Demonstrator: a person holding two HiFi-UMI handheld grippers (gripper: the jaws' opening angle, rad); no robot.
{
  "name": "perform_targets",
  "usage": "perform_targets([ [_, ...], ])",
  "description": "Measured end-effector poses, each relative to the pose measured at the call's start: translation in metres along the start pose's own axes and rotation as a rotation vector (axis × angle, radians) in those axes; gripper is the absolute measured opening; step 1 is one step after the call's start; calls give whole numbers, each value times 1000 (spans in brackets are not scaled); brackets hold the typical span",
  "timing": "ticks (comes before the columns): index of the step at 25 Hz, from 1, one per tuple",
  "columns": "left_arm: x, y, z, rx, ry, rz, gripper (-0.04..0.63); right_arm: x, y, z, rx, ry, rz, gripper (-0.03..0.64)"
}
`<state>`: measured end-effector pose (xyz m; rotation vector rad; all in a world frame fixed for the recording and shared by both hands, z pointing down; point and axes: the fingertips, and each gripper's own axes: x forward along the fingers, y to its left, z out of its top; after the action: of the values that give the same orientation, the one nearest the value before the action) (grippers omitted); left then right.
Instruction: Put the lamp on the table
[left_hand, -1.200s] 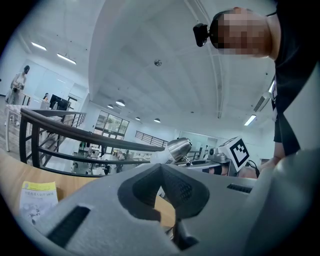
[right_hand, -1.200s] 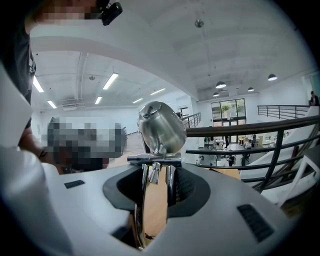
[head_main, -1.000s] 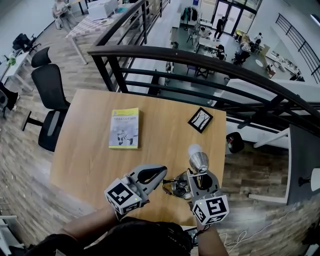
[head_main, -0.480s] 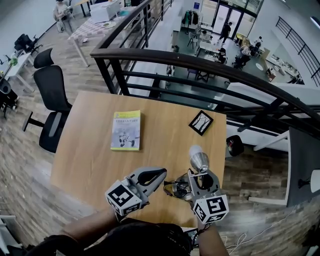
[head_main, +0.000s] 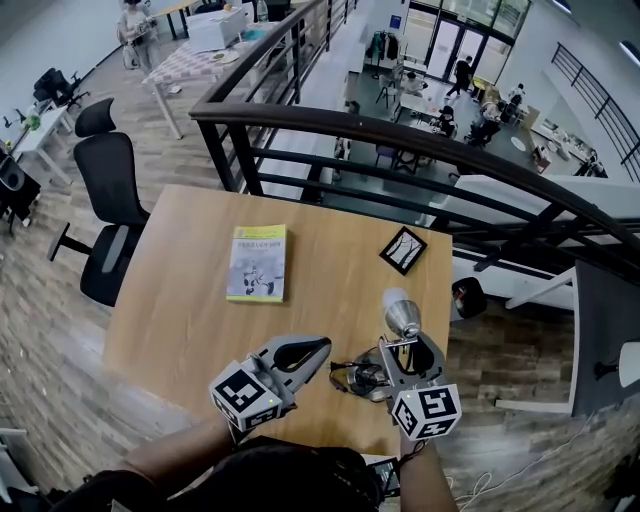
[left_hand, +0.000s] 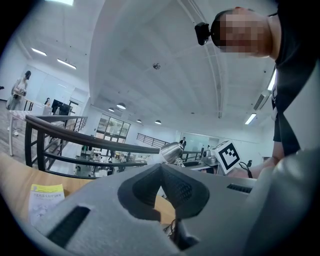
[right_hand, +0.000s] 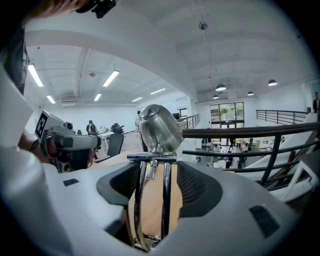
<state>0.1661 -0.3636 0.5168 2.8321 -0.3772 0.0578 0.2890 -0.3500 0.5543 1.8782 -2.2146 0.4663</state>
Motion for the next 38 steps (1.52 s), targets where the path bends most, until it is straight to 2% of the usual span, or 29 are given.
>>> perform_targets([
  [10,-24,-20,13,11,-31,-12,9,-23,11,0,-13,4,-40,224],
  [22,-66,-64,36,57,-93,-62,8,-82,48,20,-37,-77,-118,219],
  [24,-71,-71,41,68,-107,-75,8,-91,56,25,-43,-96,-120,189],
  [27,-80,-81,51,75,-133,-91,8,-106,72,37,-64,-137,-113,62],
  [29,-86,-87,56,77,-142,-100,8,-116,84,45,-75,-160,-106,32],
  [38,-113,-120,66,99,-182,-131,9,-158,123,59,-111,-215,-97,15],
])
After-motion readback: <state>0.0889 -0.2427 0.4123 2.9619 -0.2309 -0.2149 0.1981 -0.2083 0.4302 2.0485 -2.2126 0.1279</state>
